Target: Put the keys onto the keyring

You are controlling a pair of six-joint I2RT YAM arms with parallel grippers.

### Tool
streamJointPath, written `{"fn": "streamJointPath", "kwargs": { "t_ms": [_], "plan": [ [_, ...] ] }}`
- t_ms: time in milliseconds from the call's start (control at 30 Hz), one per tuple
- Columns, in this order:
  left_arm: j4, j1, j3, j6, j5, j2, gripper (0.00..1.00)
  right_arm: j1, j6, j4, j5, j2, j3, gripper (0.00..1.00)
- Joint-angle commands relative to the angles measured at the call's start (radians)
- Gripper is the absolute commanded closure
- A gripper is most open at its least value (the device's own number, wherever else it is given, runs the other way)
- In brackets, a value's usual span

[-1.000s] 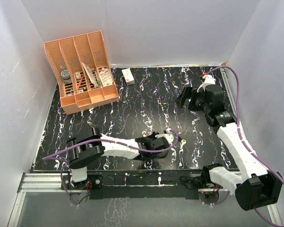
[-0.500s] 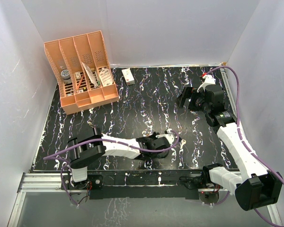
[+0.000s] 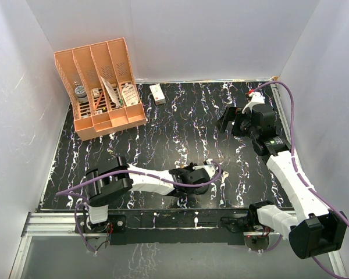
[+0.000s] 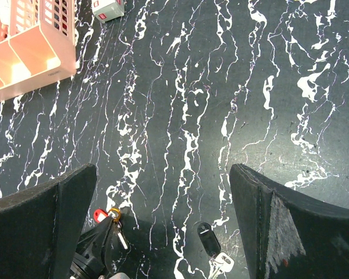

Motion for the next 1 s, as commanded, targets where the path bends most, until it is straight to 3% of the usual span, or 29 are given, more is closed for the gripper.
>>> {"fn": "streamJointPath", "kwargs": {
  "t_ms": [0, 967],
  "plan": [
    [-0.022, 0.001, 0.027, 0.007, -0.005, -0.002, 1.00, 0.003, -0.017, 0.029, 0.015, -0.012, 0.005, 0.02],
    [-0.004, 0.001, 0.044, 0.023, -0.012, -0.002, 1.00, 0.004, -0.020, 0.032, 0.022, -0.008, -0.005, 0.02]
  ]
}}
